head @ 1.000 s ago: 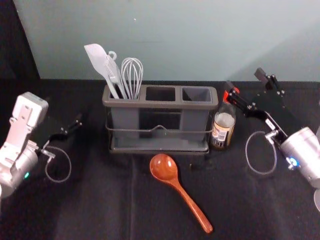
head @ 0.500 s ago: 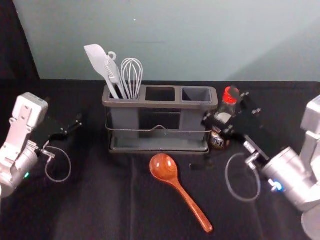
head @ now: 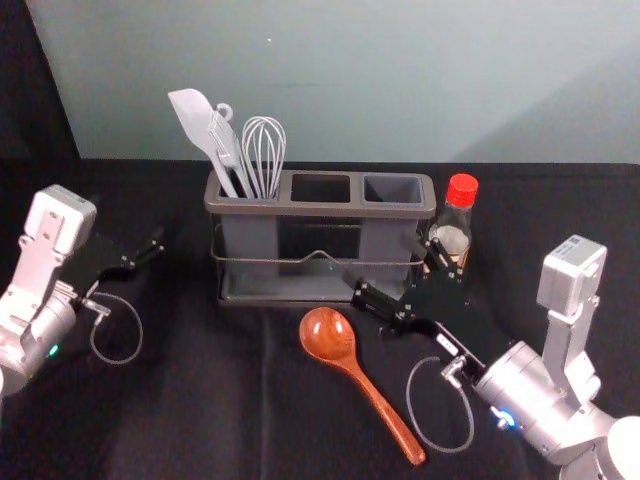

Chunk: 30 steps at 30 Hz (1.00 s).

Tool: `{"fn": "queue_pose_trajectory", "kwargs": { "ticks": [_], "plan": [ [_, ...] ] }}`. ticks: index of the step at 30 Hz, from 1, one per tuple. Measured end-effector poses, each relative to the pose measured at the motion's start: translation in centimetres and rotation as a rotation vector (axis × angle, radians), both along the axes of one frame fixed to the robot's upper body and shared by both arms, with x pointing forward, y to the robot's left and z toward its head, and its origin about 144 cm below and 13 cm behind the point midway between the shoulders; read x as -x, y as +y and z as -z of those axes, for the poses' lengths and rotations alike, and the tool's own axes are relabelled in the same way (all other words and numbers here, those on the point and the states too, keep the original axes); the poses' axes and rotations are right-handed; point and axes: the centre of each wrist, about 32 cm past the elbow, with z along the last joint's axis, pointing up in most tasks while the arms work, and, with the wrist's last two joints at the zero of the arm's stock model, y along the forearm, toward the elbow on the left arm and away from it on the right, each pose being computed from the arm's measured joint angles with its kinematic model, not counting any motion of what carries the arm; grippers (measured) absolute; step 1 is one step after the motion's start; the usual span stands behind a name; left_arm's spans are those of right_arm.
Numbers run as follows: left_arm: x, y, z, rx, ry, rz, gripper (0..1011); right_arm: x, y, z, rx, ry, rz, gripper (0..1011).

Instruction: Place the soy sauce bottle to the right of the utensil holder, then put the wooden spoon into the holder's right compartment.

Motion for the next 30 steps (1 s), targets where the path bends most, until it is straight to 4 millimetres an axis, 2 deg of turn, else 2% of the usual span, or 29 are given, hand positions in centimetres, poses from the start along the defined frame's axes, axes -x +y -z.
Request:
{"fn": "queue_pose_trajectory", "kwargs": {
  "ticks": [6,30],
  "plan": [
    [0.0,0.0,0.0,0.0,0.0,0.0,1000,0.12,0.41,0.95,-0.001,0.004,-0.002,1004],
    [0.0,0.0,0.0,0.0,0.0,0.0,1000,0.1,0.41,0.83,0.001,0.013,0.0,1004]
  ]
}}
